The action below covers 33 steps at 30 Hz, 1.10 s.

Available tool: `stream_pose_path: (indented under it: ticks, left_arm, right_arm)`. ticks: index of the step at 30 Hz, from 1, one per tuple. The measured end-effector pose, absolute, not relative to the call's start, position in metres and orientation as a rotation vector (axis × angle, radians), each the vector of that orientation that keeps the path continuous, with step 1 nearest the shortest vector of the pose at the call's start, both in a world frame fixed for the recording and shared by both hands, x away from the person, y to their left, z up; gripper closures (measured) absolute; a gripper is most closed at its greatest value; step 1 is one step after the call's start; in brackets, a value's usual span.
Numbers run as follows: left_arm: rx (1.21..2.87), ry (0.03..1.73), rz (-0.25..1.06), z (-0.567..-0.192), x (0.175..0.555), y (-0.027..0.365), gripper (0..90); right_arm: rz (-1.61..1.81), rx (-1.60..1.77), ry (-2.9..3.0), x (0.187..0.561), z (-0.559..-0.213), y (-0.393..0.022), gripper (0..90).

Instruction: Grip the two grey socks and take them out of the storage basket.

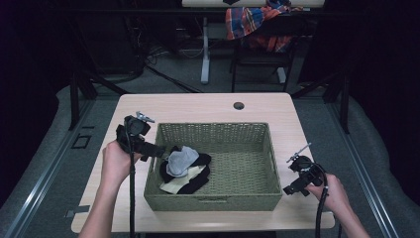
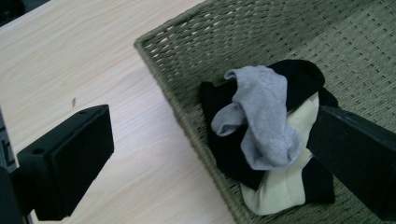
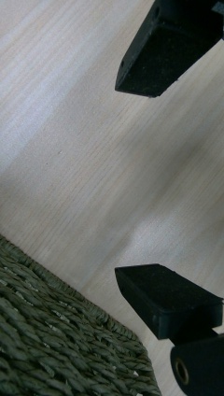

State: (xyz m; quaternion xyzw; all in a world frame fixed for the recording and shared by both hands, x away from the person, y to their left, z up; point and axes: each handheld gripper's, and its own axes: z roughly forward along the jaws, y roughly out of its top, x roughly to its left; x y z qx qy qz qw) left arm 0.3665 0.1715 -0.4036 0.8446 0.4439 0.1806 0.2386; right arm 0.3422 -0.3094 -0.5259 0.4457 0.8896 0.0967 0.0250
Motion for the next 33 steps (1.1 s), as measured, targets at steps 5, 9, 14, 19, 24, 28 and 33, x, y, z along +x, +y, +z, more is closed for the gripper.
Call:
stream_pose_path:
  ticks: [5,9,14,19,24,28,33]
  left_arm:
    - [2.336,1.197,0.455,-0.411,0.375,0.16,0.0]
    - [2.377,1.175,0.419,-0.418,0.382,0.149,0.0]
    - [2.423,1.158,0.398,-0.426,0.389,0.136,0.0]
    - [2.507,1.164,0.368,-0.442,0.398,0.117,1.6]
    - [2.576,1.171,0.33,-0.455,0.404,0.107,15.8]
    - [2.61,1.186,0.336,-0.463,0.407,0.104,26.0]
    - [2.672,1.193,0.309,-0.477,0.41,0.097,33.7]
  right_arm:
    - [0.301,1.384,2.753,0.342,-0.526,-0.31,9.1]
    - [0.299,1.382,2.754,0.342,-0.526,-0.31,9.1]
    - [0.294,1.382,2.756,0.342,-0.526,-0.31,9.2]
    - [0.28,1.374,2.755,0.343,-0.527,-0.31,9.3]
    - [0.288,1.377,2.757,0.342,-0.527,-0.31,9.4]
    - [0.28,1.372,2.756,0.343,-0.527,-0.31,9.5]
    - [0.303,1.389,2.743,0.342,-0.528,-0.31,10.1]
